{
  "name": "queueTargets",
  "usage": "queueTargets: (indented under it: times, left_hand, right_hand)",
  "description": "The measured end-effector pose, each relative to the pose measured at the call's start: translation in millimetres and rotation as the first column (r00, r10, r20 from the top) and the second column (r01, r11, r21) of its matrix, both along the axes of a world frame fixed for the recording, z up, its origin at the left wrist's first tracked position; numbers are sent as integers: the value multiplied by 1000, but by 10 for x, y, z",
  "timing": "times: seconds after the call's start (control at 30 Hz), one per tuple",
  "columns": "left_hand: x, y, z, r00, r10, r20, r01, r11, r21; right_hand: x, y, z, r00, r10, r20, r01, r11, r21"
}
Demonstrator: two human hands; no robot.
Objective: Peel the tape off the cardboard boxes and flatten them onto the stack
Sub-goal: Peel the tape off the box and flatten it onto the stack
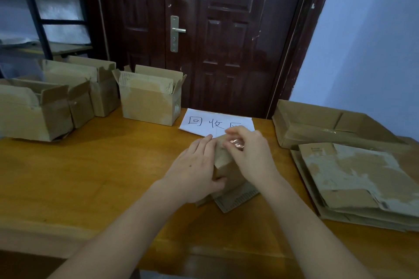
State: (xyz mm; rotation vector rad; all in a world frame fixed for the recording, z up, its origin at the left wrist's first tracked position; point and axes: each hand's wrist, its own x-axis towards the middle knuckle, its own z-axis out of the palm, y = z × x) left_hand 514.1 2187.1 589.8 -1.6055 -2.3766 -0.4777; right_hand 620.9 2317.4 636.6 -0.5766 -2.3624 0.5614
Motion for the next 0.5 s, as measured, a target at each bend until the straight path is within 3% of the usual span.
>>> queueTargets:
  times: [0.13, 0.33, 0.43, 0.5]
  left_hand:
    - [25, 22, 35, 1000, 5, 6, -5, 1000, -22]
    - [36, 17, 88, 1000, 13, -9, -14, 999, -47]
    - [39, 31, 100, 1000, 27, -6, -28, 998, -58]
    - [40, 52, 103, 999, 33, -12, -34, 997, -66]
  right_hand:
    - [-13, 103, -81, 967, -160, 199, 142, 985, 100]
    - [-90, 231, -69, 986, -147, 75, 145, 989, 42]
    - [-29, 335, 20, 974, -225, 29, 218, 964, 153]
    - [-5, 354, 47, 991, -130, 28, 119, 963, 241]
